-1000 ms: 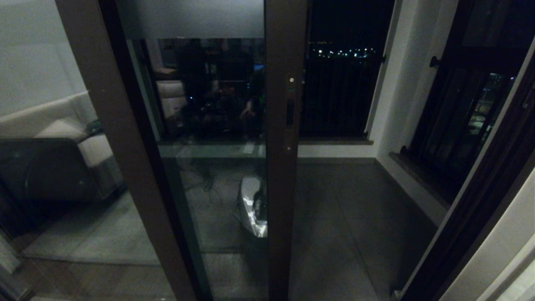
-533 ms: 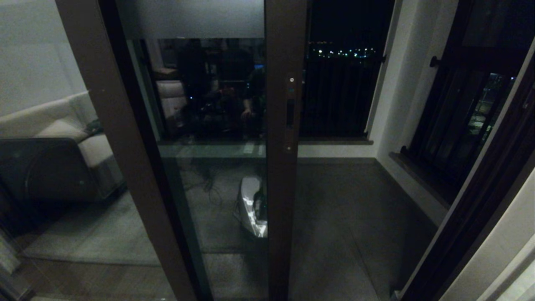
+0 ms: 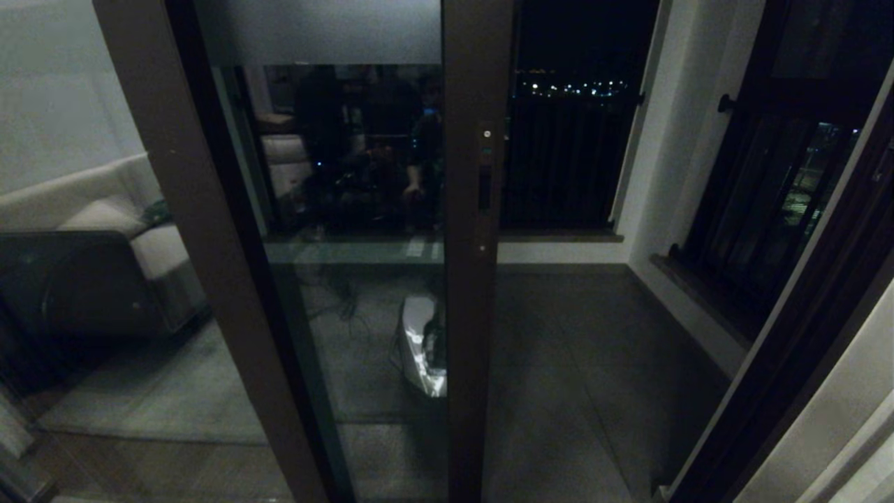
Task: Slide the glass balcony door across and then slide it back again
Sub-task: Close the slid door
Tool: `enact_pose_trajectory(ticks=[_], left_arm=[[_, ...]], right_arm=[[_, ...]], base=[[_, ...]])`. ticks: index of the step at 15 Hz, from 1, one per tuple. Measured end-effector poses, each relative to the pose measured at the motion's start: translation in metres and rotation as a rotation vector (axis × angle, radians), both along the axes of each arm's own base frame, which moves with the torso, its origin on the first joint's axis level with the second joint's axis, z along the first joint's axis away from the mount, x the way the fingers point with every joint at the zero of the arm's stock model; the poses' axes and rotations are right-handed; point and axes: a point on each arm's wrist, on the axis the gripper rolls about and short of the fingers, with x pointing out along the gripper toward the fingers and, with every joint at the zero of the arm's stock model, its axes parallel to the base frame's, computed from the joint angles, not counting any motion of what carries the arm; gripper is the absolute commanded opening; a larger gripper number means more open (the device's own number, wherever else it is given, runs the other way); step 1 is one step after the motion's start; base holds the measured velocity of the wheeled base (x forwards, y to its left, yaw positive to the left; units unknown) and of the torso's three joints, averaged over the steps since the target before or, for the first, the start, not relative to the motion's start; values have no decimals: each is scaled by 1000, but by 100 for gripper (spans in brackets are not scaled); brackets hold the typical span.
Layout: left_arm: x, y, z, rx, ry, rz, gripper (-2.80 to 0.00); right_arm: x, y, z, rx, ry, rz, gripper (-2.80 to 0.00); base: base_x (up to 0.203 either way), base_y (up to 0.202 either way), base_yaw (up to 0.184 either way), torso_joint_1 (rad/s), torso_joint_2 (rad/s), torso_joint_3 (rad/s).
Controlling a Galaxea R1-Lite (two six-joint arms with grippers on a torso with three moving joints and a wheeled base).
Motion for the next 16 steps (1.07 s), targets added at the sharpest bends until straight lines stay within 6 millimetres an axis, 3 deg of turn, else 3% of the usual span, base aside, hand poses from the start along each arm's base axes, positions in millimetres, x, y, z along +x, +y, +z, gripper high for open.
enact_pose_trajectory(ticks=[3, 6, 11, 13, 16], left_arm=[[0, 0, 0, 0, 0, 0, -280], [0, 0, 0, 0, 0, 0, -280], [0, 0, 0, 0, 0, 0, -280], [0, 0, 0, 0, 0, 0, -280], [0, 0, 0, 0, 0, 0, -280]], right_arm=[[52, 4, 53, 19, 149, 191, -280], [116, 28, 83, 85, 345, 334, -280], [206, 120, 93, 78, 474, 250, -280], [227, 148, 96, 64, 450, 187, -280], [246, 171, 92, 18, 411, 55, -280]], base=[[0, 0, 0, 0, 0, 0], [0, 0, 0, 0, 0, 0], [0, 0, 0, 0, 0, 0], [0, 0, 0, 0, 0, 0], [0, 0, 0, 0, 0, 0]])
